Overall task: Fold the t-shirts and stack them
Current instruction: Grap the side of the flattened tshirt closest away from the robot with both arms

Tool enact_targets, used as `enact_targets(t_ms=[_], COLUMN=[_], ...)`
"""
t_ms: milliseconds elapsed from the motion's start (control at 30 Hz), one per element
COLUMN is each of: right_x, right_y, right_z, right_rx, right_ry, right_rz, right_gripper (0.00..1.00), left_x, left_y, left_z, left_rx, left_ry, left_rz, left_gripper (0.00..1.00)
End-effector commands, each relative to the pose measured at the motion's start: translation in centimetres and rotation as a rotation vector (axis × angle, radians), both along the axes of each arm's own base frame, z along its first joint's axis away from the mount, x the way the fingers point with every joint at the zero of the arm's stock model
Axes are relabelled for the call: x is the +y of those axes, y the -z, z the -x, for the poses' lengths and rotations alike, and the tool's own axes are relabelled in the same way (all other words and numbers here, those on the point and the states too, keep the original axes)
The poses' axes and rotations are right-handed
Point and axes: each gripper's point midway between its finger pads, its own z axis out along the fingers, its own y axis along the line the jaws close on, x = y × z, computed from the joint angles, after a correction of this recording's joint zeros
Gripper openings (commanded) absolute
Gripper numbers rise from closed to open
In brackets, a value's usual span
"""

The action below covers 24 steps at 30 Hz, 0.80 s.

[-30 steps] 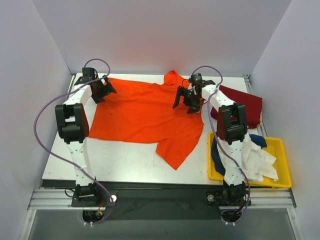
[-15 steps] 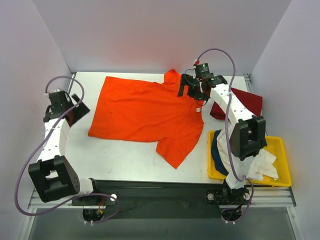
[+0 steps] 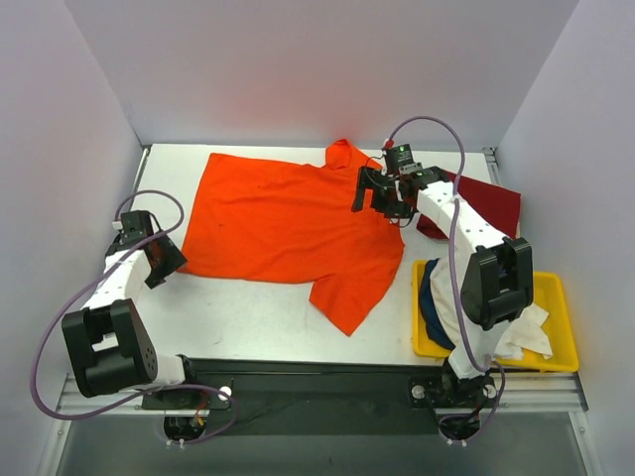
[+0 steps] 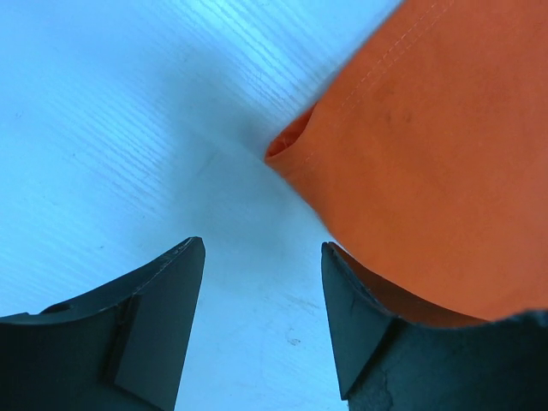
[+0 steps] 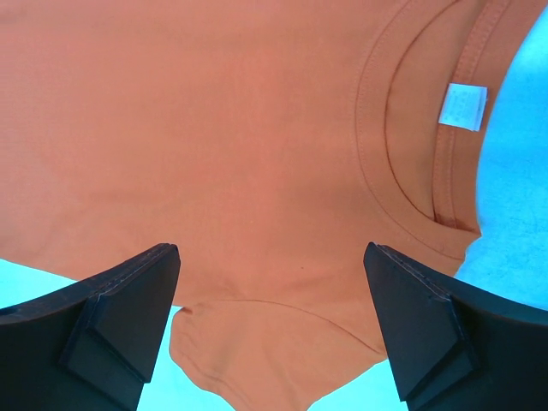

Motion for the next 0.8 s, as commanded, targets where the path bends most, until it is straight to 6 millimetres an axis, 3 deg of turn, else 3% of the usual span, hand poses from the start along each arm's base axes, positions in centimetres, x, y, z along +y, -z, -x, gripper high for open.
enact_targets(t_ms=[0, 333, 600, 767], right_x=[0.5, 0.2, 0.3, 0.6], right_y=[-2.3, -2.3, -2.2, -1.5], right_z=[0.2, 0.6, 0.7, 1.6], right_rx=[-0.051, -0.048, -0.04, -0.018], right_ry=[-0.007, 0.01, 0.011, 0.0], right_rz=[-0.03, -0.032, -0.037, -0.039], right_gripper=[0.94, 0.93, 0.93, 0.92], left_x=[0.8, 1.3, 1.0, 0.8], left_y=[0.0, 1.4, 2.7, 2.3], left_z=[-2.0, -3.5, -3.7, -4.3], left_rx=[-0.055, -0.028, -0.022, -0.065], left_ry=[0.002, 0.003, 0.014, 0.006], left_rz=[-0.031, -0.026, -0.011, 0.001], left_gripper=[0.67, 0.53, 0.51, 0.47])
